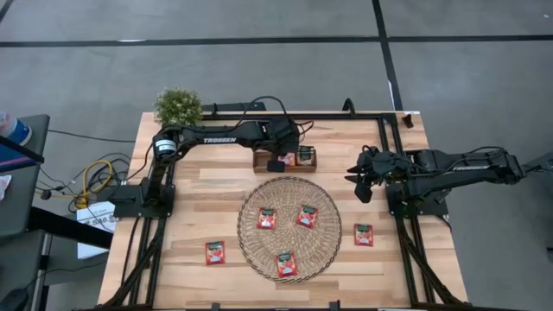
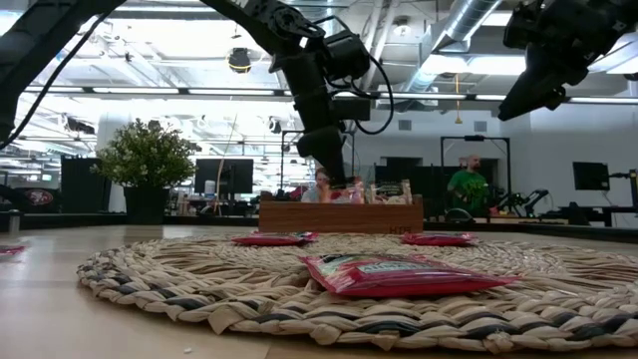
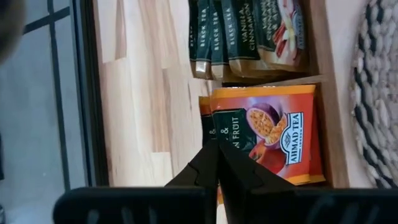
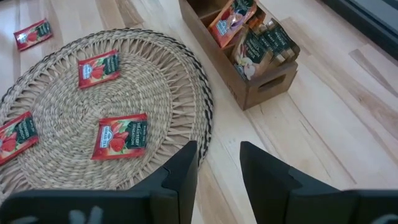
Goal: Pick & Place Tea
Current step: Put the orange tea bag into the wooden organizer, then put the red tea bag into the wooden organizer
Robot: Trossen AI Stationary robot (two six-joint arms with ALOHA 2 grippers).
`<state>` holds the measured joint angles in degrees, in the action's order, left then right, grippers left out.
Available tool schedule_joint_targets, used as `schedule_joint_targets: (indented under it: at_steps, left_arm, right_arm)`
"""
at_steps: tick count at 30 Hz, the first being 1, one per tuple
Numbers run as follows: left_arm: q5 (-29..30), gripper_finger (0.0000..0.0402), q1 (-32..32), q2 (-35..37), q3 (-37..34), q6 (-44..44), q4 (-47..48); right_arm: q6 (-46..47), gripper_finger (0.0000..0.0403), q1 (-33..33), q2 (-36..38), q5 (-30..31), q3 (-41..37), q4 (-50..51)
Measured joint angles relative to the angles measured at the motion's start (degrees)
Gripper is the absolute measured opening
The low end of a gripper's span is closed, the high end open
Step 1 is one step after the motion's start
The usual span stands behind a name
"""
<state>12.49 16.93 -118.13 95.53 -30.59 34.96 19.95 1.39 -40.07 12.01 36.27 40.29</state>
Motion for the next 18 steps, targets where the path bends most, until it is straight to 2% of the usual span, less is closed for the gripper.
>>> schedule_joint_targets:
  at_steps: [9, 18]
  left_arm:
    - [1.2, 0.0012, 0.0, 0.0, 0.0, 0.0, 0.0]
    - [1.3, 0.0099, -0.1, 0.0, 0.0, 0.0, 1.5]
  right_arm:
    - [0.0, 0.0113, 0.0, 0.0, 0.0, 0.0, 0.0]
    - [0.0, 0.0113, 0.0, 0.0, 0.0, 0.0, 0.0]
